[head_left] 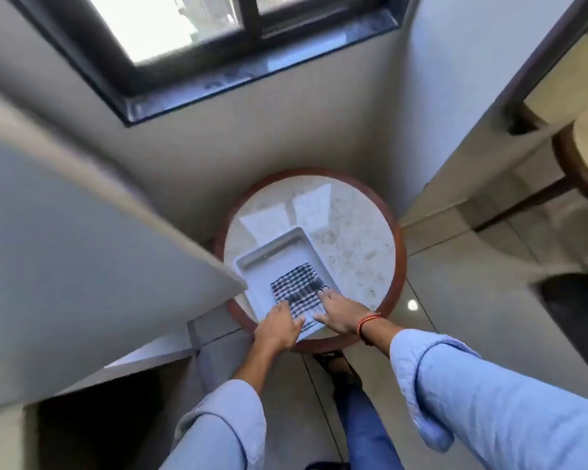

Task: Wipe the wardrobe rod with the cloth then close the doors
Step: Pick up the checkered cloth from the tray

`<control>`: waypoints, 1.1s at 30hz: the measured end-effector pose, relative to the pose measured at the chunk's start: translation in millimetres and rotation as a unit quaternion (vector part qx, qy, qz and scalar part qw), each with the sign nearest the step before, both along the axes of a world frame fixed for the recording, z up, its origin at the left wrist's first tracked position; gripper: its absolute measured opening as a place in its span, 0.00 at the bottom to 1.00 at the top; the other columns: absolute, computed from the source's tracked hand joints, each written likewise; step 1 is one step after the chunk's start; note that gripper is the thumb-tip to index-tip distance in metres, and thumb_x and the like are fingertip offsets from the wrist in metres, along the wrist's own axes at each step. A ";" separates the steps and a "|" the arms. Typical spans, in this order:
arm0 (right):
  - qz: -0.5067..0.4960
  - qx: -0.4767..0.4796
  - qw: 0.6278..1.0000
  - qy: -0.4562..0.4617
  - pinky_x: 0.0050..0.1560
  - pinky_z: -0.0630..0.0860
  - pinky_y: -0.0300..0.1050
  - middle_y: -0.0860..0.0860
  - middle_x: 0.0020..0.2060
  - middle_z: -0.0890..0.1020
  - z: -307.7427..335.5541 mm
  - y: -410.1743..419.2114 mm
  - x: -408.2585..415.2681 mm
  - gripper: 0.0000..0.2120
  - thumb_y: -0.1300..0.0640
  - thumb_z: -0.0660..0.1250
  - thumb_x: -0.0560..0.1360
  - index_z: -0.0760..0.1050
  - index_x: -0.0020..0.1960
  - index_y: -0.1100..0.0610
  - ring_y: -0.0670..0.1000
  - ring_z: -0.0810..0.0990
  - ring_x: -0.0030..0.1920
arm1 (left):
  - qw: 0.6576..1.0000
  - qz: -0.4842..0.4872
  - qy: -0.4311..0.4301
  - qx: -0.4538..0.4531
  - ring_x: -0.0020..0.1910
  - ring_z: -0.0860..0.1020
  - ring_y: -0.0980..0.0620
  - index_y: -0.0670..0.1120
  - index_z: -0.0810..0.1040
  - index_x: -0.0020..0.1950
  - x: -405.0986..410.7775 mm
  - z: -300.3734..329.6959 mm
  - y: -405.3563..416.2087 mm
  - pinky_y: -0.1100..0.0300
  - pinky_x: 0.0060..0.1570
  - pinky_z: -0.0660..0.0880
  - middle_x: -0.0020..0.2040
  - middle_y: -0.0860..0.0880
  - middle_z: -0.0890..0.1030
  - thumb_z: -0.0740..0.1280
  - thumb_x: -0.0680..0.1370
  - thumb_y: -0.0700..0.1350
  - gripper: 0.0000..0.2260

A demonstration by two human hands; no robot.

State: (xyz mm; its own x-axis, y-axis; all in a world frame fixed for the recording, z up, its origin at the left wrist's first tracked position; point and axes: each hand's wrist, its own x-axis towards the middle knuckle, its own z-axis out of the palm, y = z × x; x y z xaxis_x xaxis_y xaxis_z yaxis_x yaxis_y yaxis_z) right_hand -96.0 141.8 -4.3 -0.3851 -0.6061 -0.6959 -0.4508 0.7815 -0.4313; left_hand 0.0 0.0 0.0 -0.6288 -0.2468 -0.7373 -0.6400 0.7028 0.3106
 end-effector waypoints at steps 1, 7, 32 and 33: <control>-0.015 0.009 1.000 -0.018 0.77 0.60 0.57 0.60 0.79 0.56 -14.8 -5.3 -5.9 0.32 0.48 0.56 0.83 0.51 0.79 0.64 0.59 0.57 0.79 | 1.000 0.015 -0.010 0.005 0.68 0.71 0.38 0.41 0.65 0.71 -6.8 -14.4 -4.0 0.45 0.66 0.70 0.69 0.37 0.71 0.60 0.80 0.54 0.24; -0.066 0.016 0.997 -0.030 0.74 0.64 0.58 0.64 0.78 0.54 -90.4 -27.7 -37.2 0.28 0.55 0.59 0.80 0.55 0.78 0.57 0.64 0.58 0.77 | 0.990 0.137 -0.024 0.031 0.65 0.74 0.38 0.46 0.64 0.75 -41.0 -96.2 -25.6 0.49 0.64 0.71 0.67 0.38 0.75 0.65 0.78 0.50 0.26; -0.168 -0.093 0.978 -0.085 0.68 0.73 0.46 0.59 0.62 0.82 27.5 -69.1 16.1 0.26 0.68 0.67 0.66 0.80 0.64 0.61 0.56 0.78 0.66 | 0.891 0.420 0.171 0.012 0.59 0.79 0.40 0.39 0.79 0.63 38.6 42.1 -38.7 0.51 0.62 0.76 0.61 0.38 0.79 0.66 0.68 0.27 0.24; -0.154 -0.101 0.979 -0.085 0.67 0.74 0.45 0.59 0.61 0.83 42.2 -75.1 31.8 0.25 0.69 0.67 0.65 0.81 0.62 0.61 0.56 0.79 0.64 | 0.893 0.413 0.176 0.001 0.59 0.79 0.39 0.38 0.80 0.63 57.4 57.8 -43.2 0.51 0.62 0.75 0.59 0.37 0.79 0.66 0.68 0.27 0.24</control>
